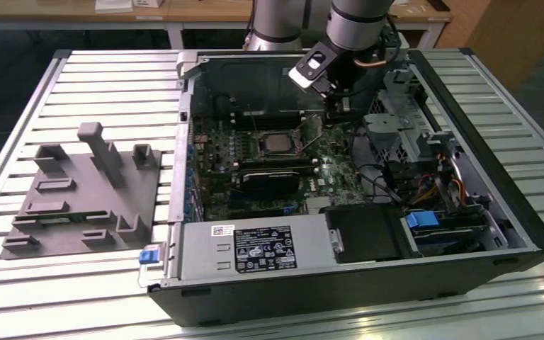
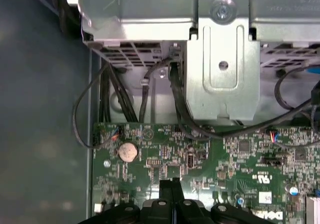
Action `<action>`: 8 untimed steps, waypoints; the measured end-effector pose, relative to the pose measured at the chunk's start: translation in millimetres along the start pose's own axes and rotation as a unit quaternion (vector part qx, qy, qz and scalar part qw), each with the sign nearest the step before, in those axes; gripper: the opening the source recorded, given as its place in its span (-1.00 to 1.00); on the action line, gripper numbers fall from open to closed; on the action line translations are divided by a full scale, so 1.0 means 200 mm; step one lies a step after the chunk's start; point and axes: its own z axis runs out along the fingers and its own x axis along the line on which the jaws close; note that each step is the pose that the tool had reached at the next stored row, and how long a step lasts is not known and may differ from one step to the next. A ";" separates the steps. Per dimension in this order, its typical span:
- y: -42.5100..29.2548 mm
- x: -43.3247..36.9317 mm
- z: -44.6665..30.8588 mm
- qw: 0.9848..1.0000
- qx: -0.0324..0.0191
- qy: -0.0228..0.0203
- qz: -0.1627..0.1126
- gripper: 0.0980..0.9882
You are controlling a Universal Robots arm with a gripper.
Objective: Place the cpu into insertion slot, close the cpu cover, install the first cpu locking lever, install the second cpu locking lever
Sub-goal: 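Close the cpu cover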
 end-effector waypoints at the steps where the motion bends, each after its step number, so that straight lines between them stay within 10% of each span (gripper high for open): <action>1: -0.010 0.000 0.000 1.000 0.000 0.000 0.000 -0.96; 8: -0.096 -0.001 0.001 1.000 0.000 0.000 0.000 -0.96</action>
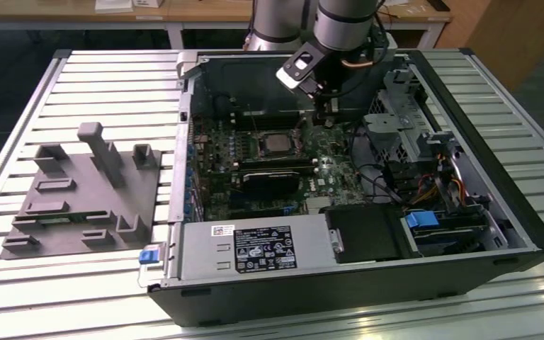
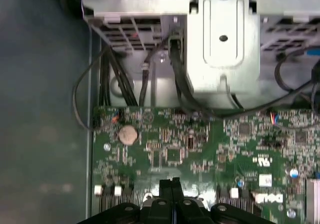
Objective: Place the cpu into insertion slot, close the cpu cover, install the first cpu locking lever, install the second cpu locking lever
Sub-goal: 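Close the cpu cover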
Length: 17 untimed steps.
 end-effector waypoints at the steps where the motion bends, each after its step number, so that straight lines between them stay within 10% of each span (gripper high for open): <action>1: -0.016 0.000 0.000 1.000 0.000 0.000 0.000 -0.96; 17: -0.199 -0.001 0.026 1.000 0.000 0.000 0.000 -0.96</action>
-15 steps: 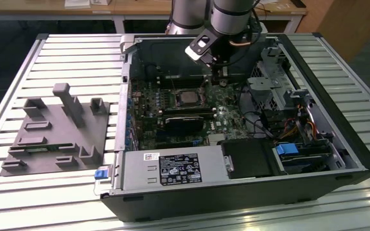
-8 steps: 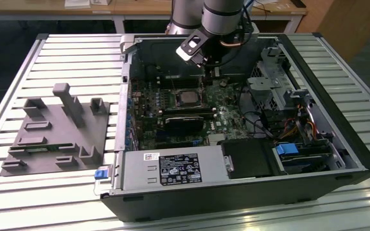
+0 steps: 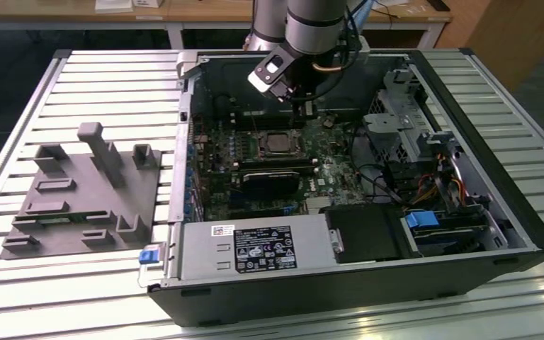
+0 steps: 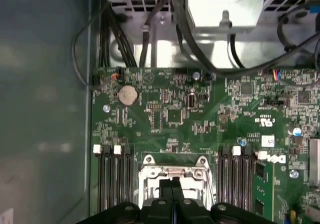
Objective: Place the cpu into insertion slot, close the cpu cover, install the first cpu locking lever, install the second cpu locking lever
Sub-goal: 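Close the cpu cover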
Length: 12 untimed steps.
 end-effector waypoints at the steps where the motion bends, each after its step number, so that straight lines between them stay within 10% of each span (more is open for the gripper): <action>1: -0.007 0.000 0.007 1.000 0.000 0.000 0.000 -0.96; 12: -0.066 -0.006 0.087 1.000 0.000 0.000 0.000 -0.96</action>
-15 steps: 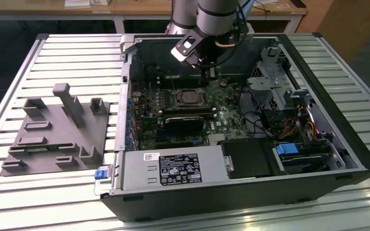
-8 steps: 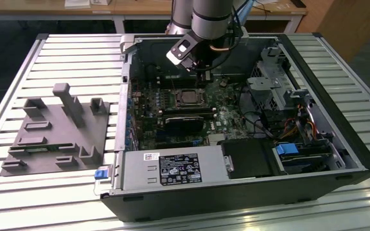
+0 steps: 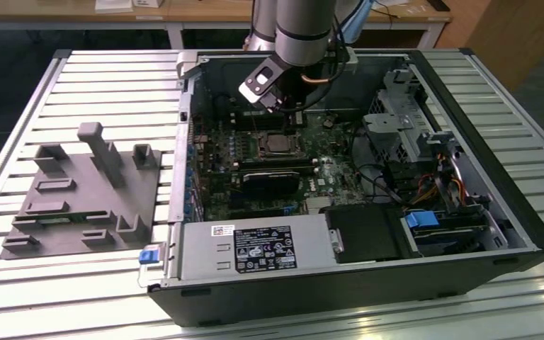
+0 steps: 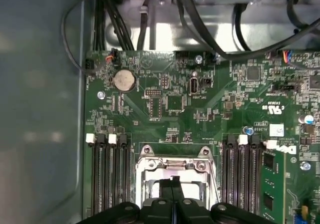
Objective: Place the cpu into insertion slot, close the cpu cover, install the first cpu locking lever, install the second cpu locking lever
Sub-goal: 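Close the cpu cover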
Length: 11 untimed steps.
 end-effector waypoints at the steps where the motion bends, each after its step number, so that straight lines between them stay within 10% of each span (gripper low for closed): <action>1: -0.005 0.000 0.002 1.000 0.000 0.000 0.000 -0.96; 11: -0.080 -0.003 0.038 1.000 0.000 0.000 0.000 -0.96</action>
